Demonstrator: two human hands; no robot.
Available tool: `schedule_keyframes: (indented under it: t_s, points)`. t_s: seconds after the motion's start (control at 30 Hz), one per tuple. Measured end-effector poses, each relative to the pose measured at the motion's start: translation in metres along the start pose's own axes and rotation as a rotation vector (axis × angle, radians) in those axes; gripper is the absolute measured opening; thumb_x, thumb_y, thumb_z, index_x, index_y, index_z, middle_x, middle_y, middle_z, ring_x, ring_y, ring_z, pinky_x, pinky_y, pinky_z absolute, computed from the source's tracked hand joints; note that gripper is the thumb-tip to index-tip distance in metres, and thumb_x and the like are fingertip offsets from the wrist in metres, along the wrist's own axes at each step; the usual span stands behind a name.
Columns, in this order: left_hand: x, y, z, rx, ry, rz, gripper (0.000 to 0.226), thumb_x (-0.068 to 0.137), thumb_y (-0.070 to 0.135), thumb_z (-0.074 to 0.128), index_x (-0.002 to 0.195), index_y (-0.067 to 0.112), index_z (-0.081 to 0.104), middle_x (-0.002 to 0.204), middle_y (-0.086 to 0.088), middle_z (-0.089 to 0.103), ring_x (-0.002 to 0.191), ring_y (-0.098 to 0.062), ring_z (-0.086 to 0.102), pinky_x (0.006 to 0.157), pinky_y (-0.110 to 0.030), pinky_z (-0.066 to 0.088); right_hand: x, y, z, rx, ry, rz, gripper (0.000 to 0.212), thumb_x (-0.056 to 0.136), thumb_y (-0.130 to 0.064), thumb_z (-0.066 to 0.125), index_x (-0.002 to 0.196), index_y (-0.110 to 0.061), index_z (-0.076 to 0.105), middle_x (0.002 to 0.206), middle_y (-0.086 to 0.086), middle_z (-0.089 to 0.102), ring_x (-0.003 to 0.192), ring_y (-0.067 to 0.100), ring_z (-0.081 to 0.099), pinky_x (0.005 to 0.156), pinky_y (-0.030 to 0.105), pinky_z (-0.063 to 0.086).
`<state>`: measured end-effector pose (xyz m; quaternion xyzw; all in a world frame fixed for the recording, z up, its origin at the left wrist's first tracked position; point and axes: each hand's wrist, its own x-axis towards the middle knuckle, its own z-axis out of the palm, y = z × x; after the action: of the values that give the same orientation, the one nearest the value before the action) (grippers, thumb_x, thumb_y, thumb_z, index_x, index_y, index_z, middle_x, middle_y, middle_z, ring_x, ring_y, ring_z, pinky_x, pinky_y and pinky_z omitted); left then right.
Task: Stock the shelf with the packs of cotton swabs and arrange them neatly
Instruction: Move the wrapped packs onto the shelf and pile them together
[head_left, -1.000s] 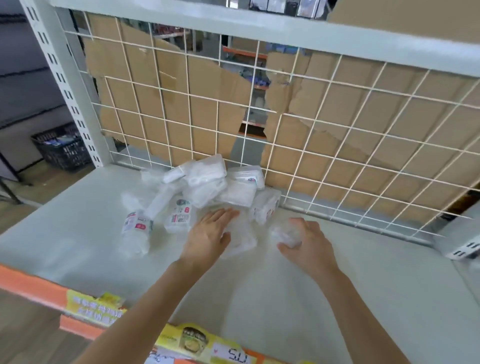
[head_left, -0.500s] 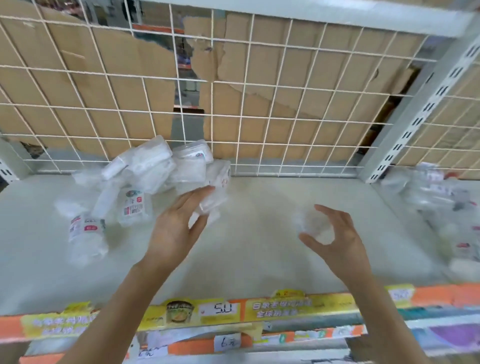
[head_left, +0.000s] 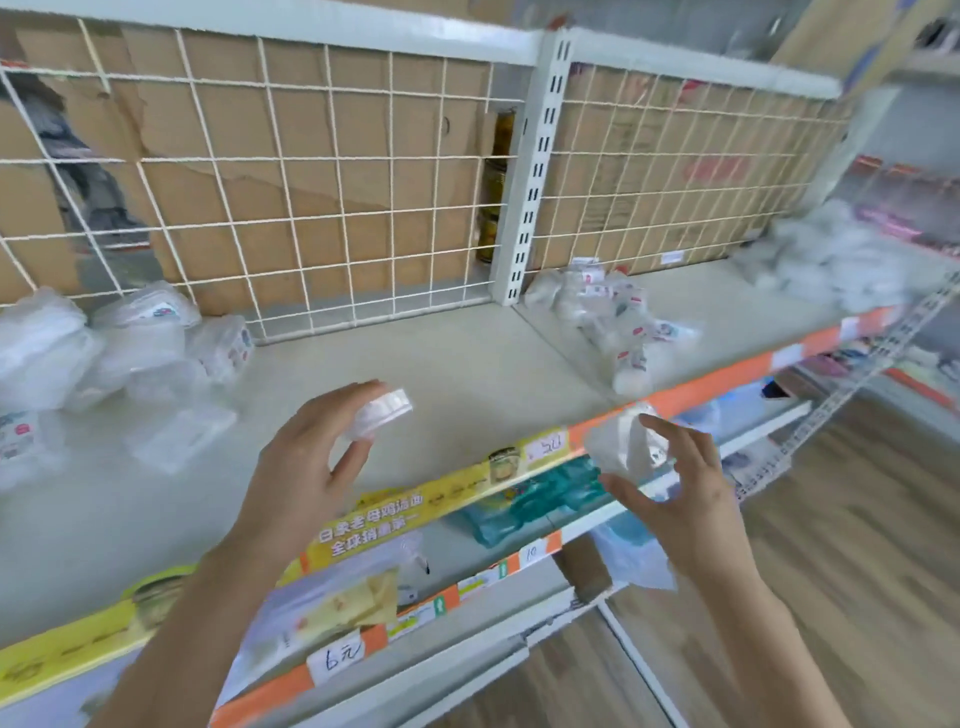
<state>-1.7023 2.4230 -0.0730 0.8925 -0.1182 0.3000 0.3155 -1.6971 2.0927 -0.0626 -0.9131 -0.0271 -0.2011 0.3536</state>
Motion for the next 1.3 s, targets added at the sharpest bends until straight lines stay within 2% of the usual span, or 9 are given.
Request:
schedule_keyframes:
  t_s: [0.2,0.37,0.47,0.57,0.7,0.83,0.97,1.13,1.3]
  points:
    - [-0.017,0.054,0.022,-0.057,-0.065,0.075,0.041,0.086,0.029,0.048,0.125,0.04,0.044,0.116,0.052,0.035,0.104,-0.007,0.05,0.079,-0.017,0.036,-0.06,0.039,-0.083,-0.067,0.111,0.105,0.062,0.066,-0.027,0.083,0.122,-0.025,0.057,0.118,-0.006,0.048,0.092,0.013,0.053,0.069,0.027,0.038]
    - [-0.03,0.095,0.055,-0.193,-0.139,0.116,0.04,0.086,0.04,0.042,0.125,0.031,0.049,0.118,0.006,0.06,0.103,-0.012,0.053,0.082,-0.019,0.038,-0.098,0.069,-0.129,-0.118,0.144,0.186,0.061,0.068,-0.027,0.082,0.123,-0.025,0.057,0.117,-0.004,0.049,0.08,0.017,0.054,0.068,0.029,0.038]
    - [-0.032,0.116,0.081,-0.232,-0.226,0.143,0.041,0.085,0.042,0.041,0.124,0.033,0.049,0.118,0.002,0.061,0.105,-0.012,0.054,0.083,-0.022,0.041,-0.112,0.086,-0.143,-0.137,0.178,0.237,0.061,0.067,-0.029,0.082,0.123,-0.025,0.057,0.115,-0.003,0.049,0.082,0.015,0.05,0.068,0.029,0.038]
    - [-0.021,0.133,0.109,-0.262,-0.258,0.171,0.041,0.086,0.041,0.042,0.124,0.03,0.052,0.118,0.009,0.06,0.106,-0.013,0.054,0.087,-0.02,0.041,-0.119,0.102,-0.156,-0.151,0.219,0.282,0.062,0.067,-0.033,0.081,0.123,-0.027,0.056,0.113,-0.007,0.046,0.084,0.012,0.047,0.069,0.028,0.037]
    - [0.008,0.161,0.147,-0.286,-0.3,0.26,0.038,0.087,0.038,0.042,0.125,0.033,0.048,0.119,0.039,0.047,0.108,0.0,0.051,0.09,-0.002,0.031,-0.109,0.128,-0.172,-0.182,0.249,0.315,0.063,0.069,-0.03,0.081,0.125,-0.027,0.054,0.113,-0.008,0.044,0.078,0.002,0.042,0.069,0.027,0.036]
    - [0.042,0.177,0.19,-0.339,-0.331,0.261,0.04,0.087,0.04,0.042,0.127,0.034,0.046,0.118,0.025,0.054,0.107,-0.005,0.053,0.089,-0.003,0.034,-0.075,0.159,-0.185,-0.2,0.269,0.335,0.062,0.069,-0.029,0.081,0.125,-0.029,0.054,0.117,-0.007,0.046,0.086,-0.015,0.048,0.062,0.019,0.035]
    - [0.089,0.19,0.235,-0.334,-0.334,0.293,0.041,0.088,0.026,0.052,0.128,0.034,0.049,0.117,0.043,0.045,0.104,0.007,0.047,0.085,-0.001,0.032,-0.032,0.192,-0.197,-0.233,0.312,0.327,0.064,0.068,-0.03,0.082,0.125,-0.028,0.055,0.116,-0.009,0.046,0.086,0.004,0.049,0.067,0.024,0.038]
    - [0.139,0.216,0.294,-0.349,-0.364,0.36,0.042,0.089,0.013,0.059,0.13,0.022,0.053,0.119,0.037,0.044,0.112,-0.002,0.05,0.089,-0.025,0.043,0.003,0.232,-0.213,-0.269,0.378,0.356,0.063,0.065,-0.03,0.083,0.122,-0.024,0.057,0.112,-0.011,0.044,0.09,0.011,0.049,0.069,0.027,0.039]
    - [0.166,0.248,0.347,-0.389,-0.424,0.443,0.045,0.086,0.024,0.051,0.128,0.038,0.043,0.115,0.046,0.043,0.105,0.009,0.045,0.086,-0.005,0.036,0.024,0.272,-0.236,-0.255,0.39,0.413,0.063,0.068,-0.029,0.083,0.125,-0.024,0.056,0.115,-0.008,0.044,0.089,0.005,0.045,0.07,0.022,0.036]
